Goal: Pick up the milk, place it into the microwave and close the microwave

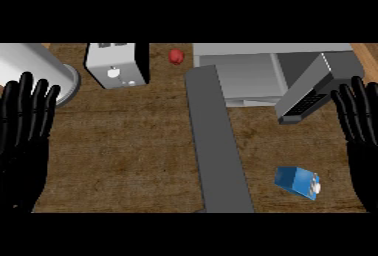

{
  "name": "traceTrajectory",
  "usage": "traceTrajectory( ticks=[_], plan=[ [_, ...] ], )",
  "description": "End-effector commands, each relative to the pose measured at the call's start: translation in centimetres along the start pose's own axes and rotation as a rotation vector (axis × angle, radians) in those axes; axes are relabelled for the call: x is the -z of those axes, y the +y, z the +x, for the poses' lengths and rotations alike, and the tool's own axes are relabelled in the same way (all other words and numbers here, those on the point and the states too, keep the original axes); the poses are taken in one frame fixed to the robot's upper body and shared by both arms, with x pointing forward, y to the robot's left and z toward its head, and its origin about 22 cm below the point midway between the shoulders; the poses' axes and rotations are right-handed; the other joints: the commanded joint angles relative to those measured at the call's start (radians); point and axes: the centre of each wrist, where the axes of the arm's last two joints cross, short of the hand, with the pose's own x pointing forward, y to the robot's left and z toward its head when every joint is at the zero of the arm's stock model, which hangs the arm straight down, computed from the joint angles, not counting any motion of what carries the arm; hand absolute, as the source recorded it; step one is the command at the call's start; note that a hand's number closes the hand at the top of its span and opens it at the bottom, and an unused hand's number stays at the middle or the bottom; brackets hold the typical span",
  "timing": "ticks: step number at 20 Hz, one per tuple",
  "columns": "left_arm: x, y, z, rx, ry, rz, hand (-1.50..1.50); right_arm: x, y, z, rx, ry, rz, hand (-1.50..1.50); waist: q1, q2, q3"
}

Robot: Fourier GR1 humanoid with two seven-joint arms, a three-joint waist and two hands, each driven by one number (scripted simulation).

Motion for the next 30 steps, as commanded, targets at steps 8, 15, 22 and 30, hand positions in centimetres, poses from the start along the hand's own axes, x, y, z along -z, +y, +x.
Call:
traceTrajectory(
  ticks=[8, 15, 22, 30],
  plan=[
    [-1.4, -0.4, -2.4, -0.065, 0.193, 0.113, -1.50, -4.9, 0.4, 3.4, 0.094, -0.075, 0.000, -1.50, 0.024, -0.038, -0.010],
    [-4.1, -2.0, -1.3, -0.053, 0.188, 0.106, -1.50, -5.5, 0.9, 3.4, 0.073, -0.027, -0.047, -1.50, 0.034, -0.036, -0.010],
    [-4.8, -0.9, 0.0, -0.054, 0.179, 0.098, -1.50, -8.4, -1.8, -1.4, 0.022, 0.031, -0.061, -1.50, 0.032, -0.036, -0.010],
    [-6.1, -1.5, 2.7, -0.054, 0.168, 0.094, -1.50, -9.5, -1.3, -4.9, -0.003, 0.097, -0.090, -1.50, 0.033, -0.036, -0.010]
  ],
)
